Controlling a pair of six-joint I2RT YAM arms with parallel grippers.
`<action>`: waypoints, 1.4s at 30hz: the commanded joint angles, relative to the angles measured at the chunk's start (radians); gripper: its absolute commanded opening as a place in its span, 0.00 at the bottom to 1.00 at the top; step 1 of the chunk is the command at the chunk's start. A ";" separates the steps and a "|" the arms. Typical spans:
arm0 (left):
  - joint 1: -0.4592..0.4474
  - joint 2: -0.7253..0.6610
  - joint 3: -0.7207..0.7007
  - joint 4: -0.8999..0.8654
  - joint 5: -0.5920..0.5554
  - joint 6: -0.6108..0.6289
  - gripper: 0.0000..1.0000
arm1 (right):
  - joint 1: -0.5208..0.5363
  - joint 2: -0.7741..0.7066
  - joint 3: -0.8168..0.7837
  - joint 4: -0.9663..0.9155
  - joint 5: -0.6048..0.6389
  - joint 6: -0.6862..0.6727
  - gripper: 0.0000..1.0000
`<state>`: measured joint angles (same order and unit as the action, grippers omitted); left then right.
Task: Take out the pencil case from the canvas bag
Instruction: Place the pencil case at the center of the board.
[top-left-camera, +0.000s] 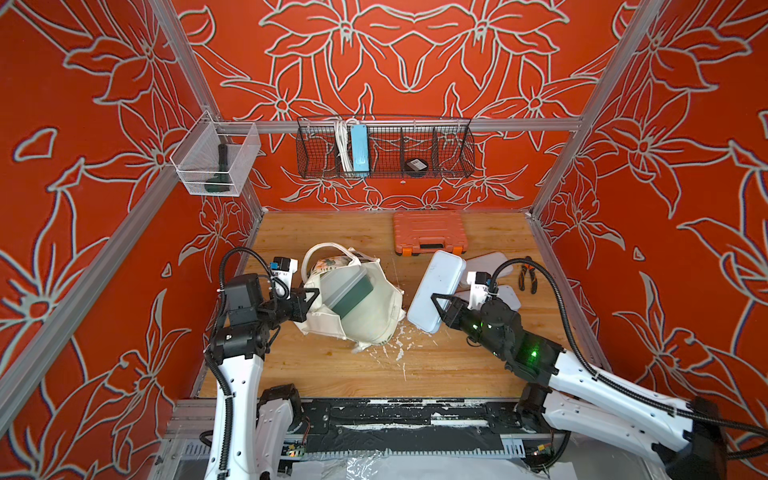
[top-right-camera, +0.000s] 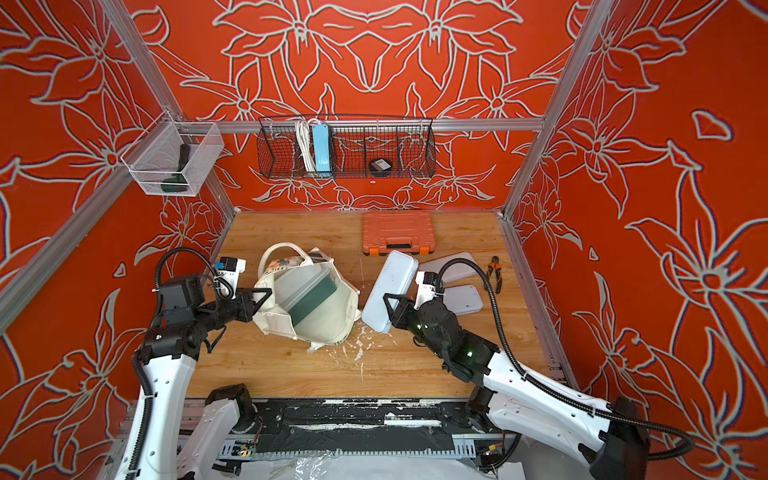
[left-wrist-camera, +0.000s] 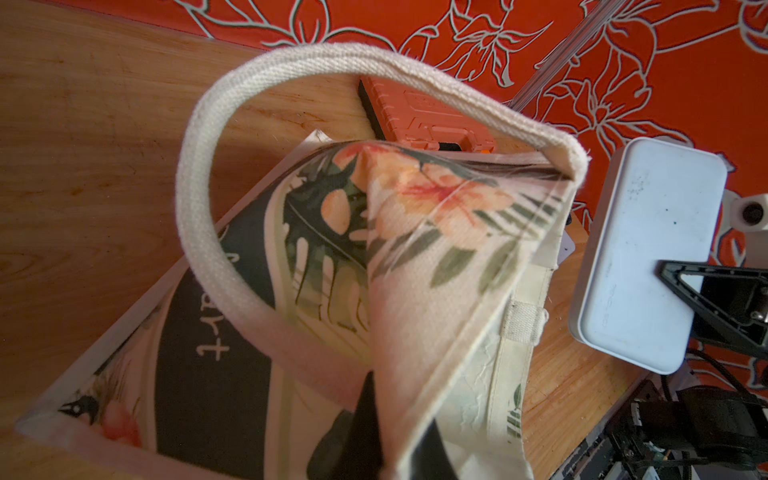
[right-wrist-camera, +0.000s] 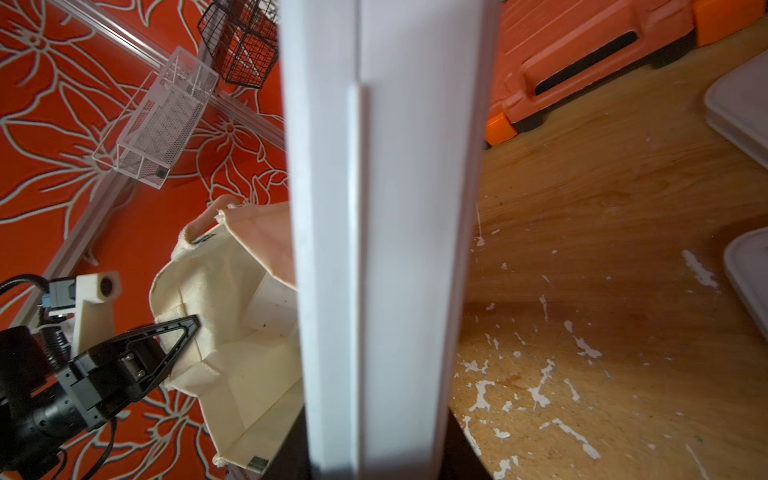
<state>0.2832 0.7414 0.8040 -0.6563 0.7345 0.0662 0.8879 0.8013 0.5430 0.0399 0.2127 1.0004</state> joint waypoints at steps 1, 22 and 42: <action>0.011 -0.010 -0.011 -0.019 -0.006 0.001 0.00 | -0.013 -0.046 -0.015 -0.060 0.078 0.036 0.06; 0.011 -0.010 -0.011 -0.022 0.002 0.002 0.00 | -0.051 -0.133 0.003 -0.467 0.285 0.261 0.05; 0.012 -0.004 -0.011 -0.025 0.002 0.006 0.00 | -0.090 -0.311 -0.126 -0.713 0.365 0.564 0.05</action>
<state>0.2855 0.7414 0.8040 -0.6575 0.7383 0.0666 0.8089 0.4942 0.4374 -0.6121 0.5426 1.4963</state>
